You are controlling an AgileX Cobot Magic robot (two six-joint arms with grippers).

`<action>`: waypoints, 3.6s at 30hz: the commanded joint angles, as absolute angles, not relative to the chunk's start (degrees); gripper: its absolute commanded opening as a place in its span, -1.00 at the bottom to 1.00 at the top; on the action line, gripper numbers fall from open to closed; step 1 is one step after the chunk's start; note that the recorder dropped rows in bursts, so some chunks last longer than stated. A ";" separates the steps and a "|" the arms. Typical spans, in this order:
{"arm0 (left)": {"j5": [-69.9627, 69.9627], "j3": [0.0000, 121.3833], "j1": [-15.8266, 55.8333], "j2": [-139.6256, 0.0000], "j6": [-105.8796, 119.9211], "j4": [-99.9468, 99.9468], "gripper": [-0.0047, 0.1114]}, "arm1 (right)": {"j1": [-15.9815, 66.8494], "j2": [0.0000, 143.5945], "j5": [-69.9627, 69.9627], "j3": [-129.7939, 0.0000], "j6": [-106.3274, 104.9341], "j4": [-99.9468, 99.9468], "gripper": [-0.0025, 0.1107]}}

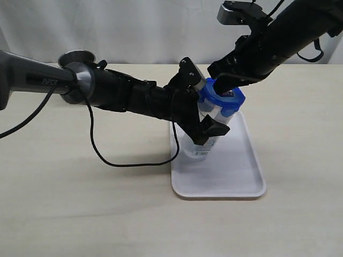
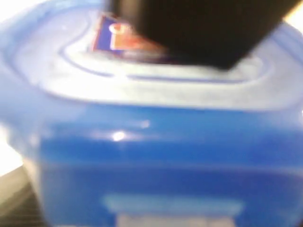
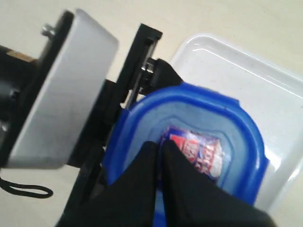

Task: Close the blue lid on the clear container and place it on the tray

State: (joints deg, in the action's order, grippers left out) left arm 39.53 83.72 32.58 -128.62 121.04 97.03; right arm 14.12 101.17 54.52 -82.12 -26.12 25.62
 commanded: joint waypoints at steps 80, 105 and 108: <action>52.16 84.75 30.06 -130.59 122.80 99.95 0.36 | 12.77 101.22 50.78 -79.11 -30.66 28.09 -0.88; 49.00 84.75 28.76 -130.59 122.69 97.03 0.64 | 12.85 101.22 52.18 -79.11 -30.60 28.82 -0.88; 49.11 84.75 28.67 -130.59 122.69 97.08 0.64 | 12.85 101.22 52.30 -79.11 -30.60 28.69 -0.88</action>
